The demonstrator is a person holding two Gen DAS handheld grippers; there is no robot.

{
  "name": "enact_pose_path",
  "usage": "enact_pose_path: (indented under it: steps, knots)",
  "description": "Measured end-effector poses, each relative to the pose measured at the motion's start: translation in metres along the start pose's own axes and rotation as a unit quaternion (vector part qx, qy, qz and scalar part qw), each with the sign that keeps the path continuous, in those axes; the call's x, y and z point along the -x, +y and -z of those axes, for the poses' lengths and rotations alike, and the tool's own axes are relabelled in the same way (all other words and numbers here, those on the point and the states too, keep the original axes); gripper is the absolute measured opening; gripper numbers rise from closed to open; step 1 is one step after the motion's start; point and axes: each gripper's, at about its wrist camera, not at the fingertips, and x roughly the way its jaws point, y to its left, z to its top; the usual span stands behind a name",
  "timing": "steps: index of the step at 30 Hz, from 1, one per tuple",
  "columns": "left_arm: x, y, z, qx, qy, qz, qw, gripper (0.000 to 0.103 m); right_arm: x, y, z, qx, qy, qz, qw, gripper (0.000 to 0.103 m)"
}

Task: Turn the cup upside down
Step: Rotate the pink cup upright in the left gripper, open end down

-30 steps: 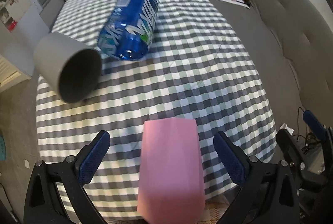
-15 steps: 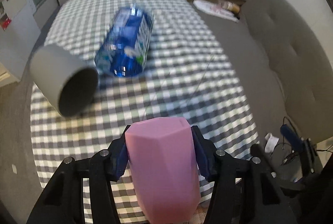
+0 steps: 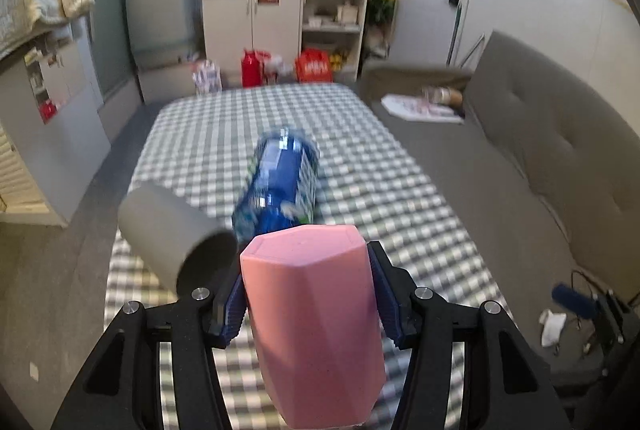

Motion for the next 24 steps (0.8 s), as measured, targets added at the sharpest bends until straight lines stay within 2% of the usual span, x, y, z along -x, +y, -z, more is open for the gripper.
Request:
enact_pose_path:
  steps: [3,7,8,10,12,20,23,24]
  knots:
    - [-0.007,0.003,0.0,-0.006,-0.036,0.009,0.9993,0.056,-0.004,0.0,0.002,-0.001,0.005,0.0,1.0,0.087]
    - [-0.023,0.003,0.022,-0.024,-0.024,0.015,0.9993,0.056,-0.012,-0.001,0.004,-0.005,0.011,0.001,1.0,0.087]
    - [-0.02,0.002,0.027,-0.032,-0.038,0.018,0.9986,0.056,-0.014,-0.001,0.004,-0.006,0.012,0.001,1.0,0.087]
    - [-0.014,-0.006,0.033,-0.059,-0.04,0.019,0.9973,0.056,-0.016,0.0,0.004,-0.005,0.013,0.0,1.0,0.087]
    - [-0.007,-0.007,0.038,-0.071,-0.032,0.019,0.9968,0.056,-0.016,0.001,0.003,-0.003,0.011,-0.001,1.0,0.087]
    - [0.011,-0.005,0.051,-0.065,0.021,0.029,0.9972,0.056,-0.008,0.004,0.001,-0.005,0.006,-0.005,1.0,0.087]
    - [0.008,-0.008,0.055,-0.069,0.061,0.033,0.9953,0.066,-0.001,0.005,0.001,-0.005,0.002,-0.006,1.0,0.087]
    - [0.004,-0.009,0.058,-0.067,0.073,0.026,0.9947,0.078,0.001,0.004,0.001,-0.006,0.0,-0.007,1.0,0.087]
